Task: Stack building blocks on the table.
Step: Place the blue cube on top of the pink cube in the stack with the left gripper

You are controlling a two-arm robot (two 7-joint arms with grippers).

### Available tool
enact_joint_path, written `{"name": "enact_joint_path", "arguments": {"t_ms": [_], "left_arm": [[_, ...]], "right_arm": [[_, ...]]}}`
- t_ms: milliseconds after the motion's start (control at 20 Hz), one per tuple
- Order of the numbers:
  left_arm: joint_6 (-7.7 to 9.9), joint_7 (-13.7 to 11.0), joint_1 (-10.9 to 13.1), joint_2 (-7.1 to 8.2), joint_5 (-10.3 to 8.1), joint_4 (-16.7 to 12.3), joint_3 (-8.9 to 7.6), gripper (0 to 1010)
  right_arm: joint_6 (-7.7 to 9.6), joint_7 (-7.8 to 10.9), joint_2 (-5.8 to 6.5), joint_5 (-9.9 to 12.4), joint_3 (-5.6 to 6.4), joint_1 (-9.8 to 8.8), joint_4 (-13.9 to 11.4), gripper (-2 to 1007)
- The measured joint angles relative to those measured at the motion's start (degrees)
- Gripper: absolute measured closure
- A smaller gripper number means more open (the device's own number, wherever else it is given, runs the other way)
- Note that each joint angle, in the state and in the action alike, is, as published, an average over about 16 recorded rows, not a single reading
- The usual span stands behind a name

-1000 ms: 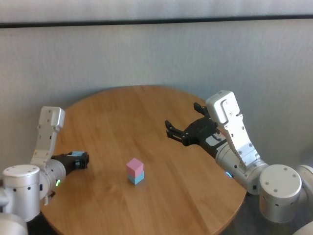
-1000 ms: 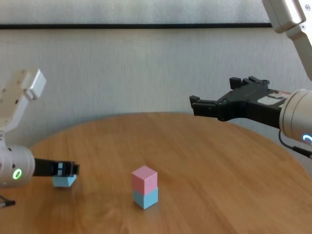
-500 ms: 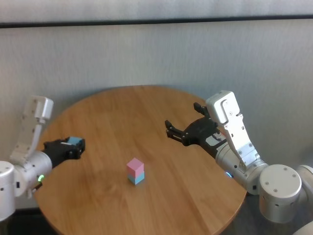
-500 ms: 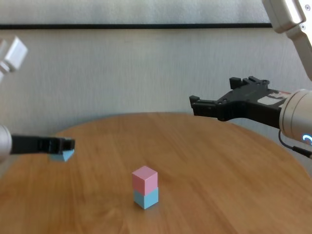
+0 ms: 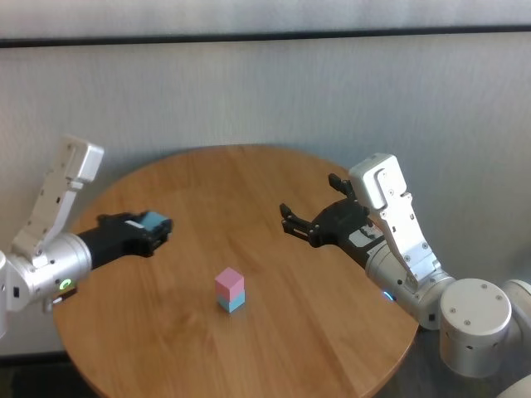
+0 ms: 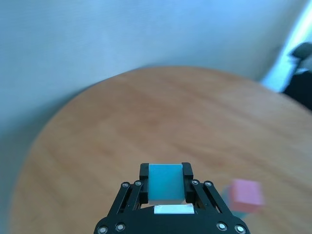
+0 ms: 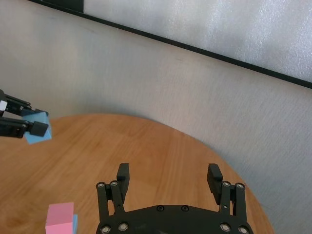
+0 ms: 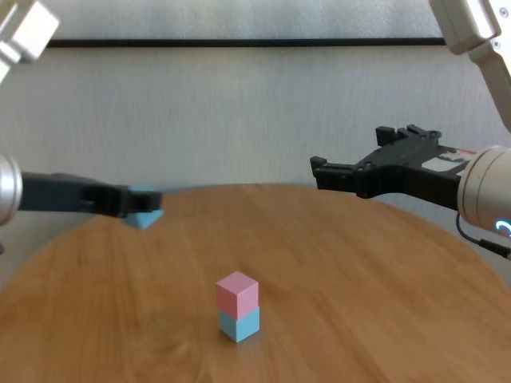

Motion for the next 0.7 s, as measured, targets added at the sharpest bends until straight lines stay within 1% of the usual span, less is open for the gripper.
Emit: {"name": "enact_joint_path", "arguments": {"t_ms": [150, 400, 550, 700], "left_arm": [[-0.19, -3.0, -0.6, 1.05, -1.17, -0.6, 1.30, 611], [-0.49, -7.2, -1.5, 2.18, -2.83, -0.9, 3.50, 611], [-0.72, -9.0, -2.1, 2.65, -3.43, -0.5, 4.87, 611], [-1.00, -10.4, -2.8, 3.09, -3.65, 0.1, 6.31, 611]], "right_arm": [[0.00, 0.00, 0.00, 0.0, 0.00, 0.00, 0.0, 0], [0.00, 0.00, 0.00, 0.0, 0.00, 0.00, 0.0, 0], [0.00, 0.00, 0.00, 0.0, 0.00, 0.00, 0.0, 0], [0.00, 0.00, 0.00, 0.0, 0.00, 0.00, 0.0, 0]]}}
